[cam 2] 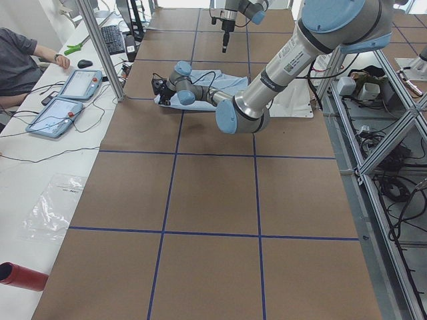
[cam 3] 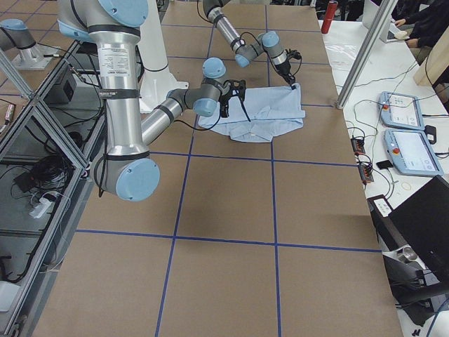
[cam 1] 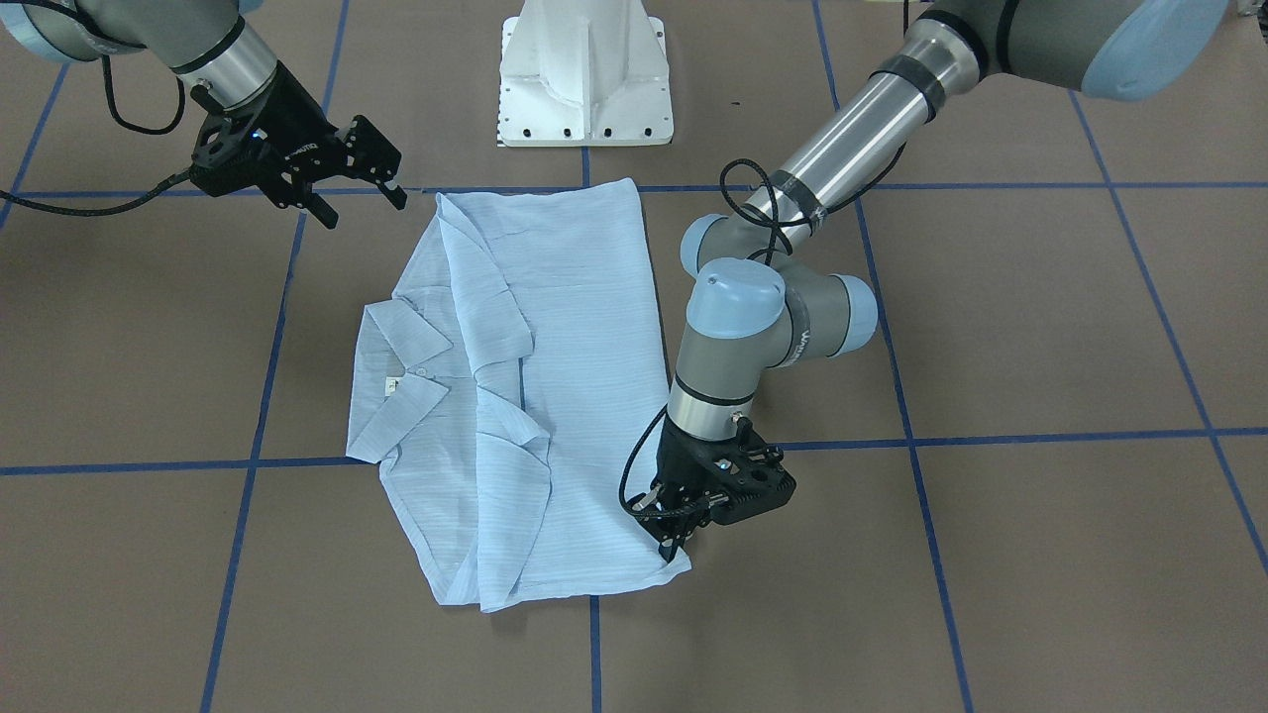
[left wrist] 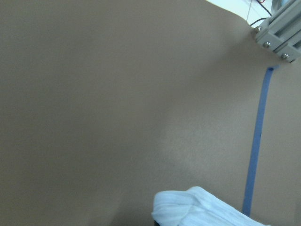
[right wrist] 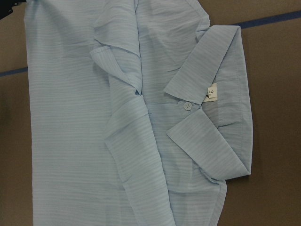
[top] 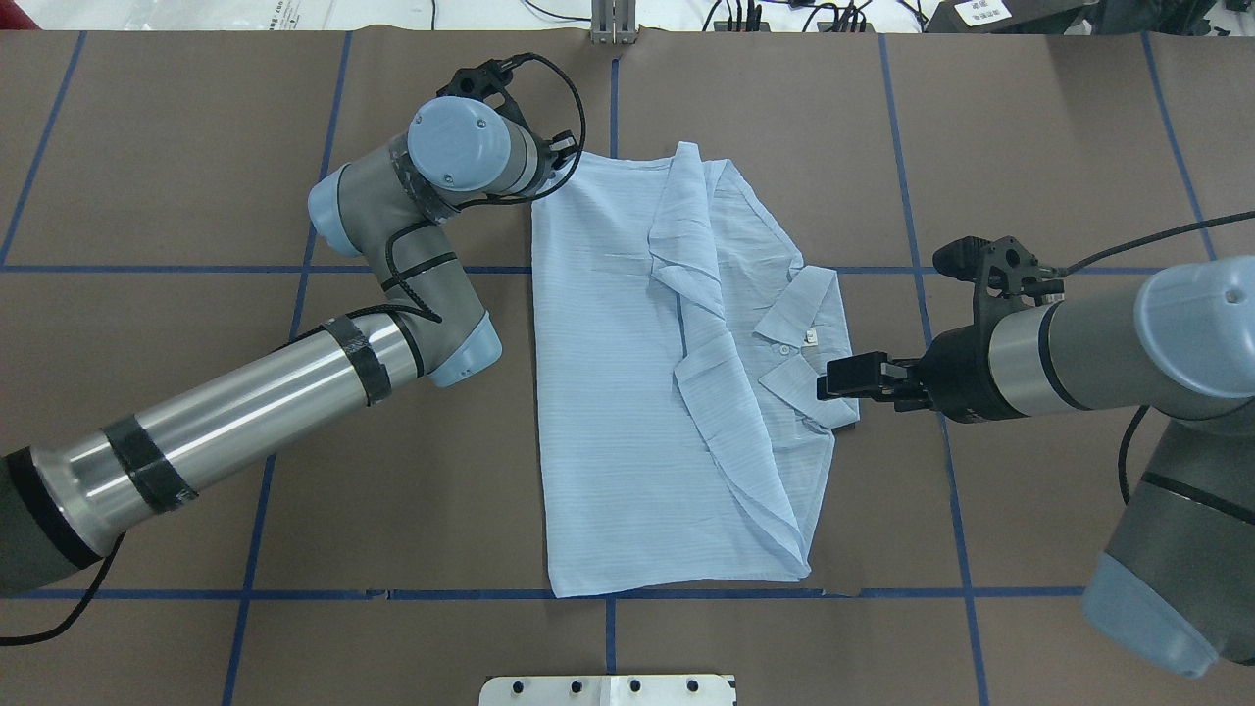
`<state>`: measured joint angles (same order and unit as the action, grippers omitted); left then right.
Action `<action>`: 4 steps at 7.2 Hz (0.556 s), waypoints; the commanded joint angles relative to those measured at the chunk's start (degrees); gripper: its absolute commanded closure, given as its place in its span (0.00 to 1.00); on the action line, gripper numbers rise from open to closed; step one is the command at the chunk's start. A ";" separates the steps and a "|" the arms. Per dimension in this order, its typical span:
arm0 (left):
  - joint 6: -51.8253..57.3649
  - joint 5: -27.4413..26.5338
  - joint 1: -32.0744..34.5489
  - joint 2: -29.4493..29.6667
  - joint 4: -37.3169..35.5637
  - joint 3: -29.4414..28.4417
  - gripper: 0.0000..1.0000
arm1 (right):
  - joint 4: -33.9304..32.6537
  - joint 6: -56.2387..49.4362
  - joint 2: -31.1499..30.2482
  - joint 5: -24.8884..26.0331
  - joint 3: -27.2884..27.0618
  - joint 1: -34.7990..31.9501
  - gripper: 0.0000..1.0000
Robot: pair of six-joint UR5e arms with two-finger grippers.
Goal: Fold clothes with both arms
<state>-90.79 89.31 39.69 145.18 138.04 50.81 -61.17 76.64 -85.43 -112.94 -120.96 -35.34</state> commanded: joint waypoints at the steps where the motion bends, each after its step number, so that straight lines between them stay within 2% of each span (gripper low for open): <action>1: 0.08 -2.03 0.03 0.36 3.20 -1.94 0.99 | 0.00 0.00 0.09 0.44 0.03 0.09 0.00; 2: 5.91 -2.04 0.03 0.36 3.28 -1.68 0.09 | 0.00 -0.09 0.09 1.05 0.03 0.09 0.00; 3: 7.19 -1.43 0.99 0.28 3.28 -0.03 0.00 | -0.17 -0.17 1.31 1.14 1.07 0.09 0.00; 4: 7.81 1.19 2.65 -0.33 2.76 2.95 0.00 | -0.61 -0.52 2.02 2.01 2.04 0.18 0.00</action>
<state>-84.40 88.42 40.84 145.32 141.15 51.07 -61.40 76.41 -84.32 -111.68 -119.97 -35.22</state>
